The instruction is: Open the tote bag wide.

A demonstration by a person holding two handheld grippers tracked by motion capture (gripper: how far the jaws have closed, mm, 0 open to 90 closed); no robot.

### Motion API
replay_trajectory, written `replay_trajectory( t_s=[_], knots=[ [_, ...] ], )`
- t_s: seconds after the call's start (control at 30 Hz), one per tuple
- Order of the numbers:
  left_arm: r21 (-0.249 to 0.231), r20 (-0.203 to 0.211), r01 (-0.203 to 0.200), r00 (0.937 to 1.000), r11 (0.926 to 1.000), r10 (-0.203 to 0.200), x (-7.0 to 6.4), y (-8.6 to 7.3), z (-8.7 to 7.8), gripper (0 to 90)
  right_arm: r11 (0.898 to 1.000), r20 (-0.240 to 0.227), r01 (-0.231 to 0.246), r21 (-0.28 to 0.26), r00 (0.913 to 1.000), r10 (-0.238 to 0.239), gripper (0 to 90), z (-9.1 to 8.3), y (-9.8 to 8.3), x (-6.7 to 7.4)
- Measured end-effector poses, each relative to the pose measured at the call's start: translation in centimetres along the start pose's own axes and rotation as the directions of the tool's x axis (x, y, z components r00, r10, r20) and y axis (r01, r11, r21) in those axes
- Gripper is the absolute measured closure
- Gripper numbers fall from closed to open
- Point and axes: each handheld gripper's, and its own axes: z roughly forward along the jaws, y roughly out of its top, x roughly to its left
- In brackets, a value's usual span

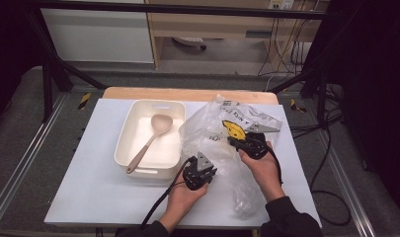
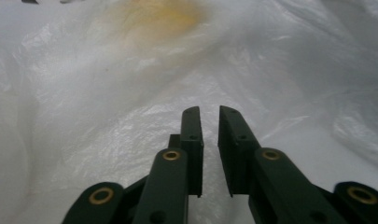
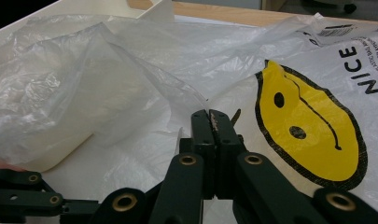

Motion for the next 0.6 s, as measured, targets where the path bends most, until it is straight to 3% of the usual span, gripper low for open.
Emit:
replay_trajectory(
  t_s=[0.23,0.47,0.6],
  knots=[
    [0.050,-0.006,0.003,1.0000,0.9988,-0.003,0.7,0.0,0.9,86.6,1.000,0.004,-0.002,-0.008,1.0000,0.002,90.0,-0.6,0.4,0.2],
    [0.059,-0.004,-0.023,0.9997,0.9980,0.023,1.0,0.3,1.3,89.0,1.000,0.011,-0.017,-0.018,0.9998,0.018,90.0,-1.6,0.8,0.7],
    [0.058,-0.004,-0.019,0.9998,0.9981,0.019,1.1,0.4,1.5,90.0,0.999,0.020,-0.024,-0.030,0.9995,0.025,90.0,-2.4,0.9,0.8]
  ],
)
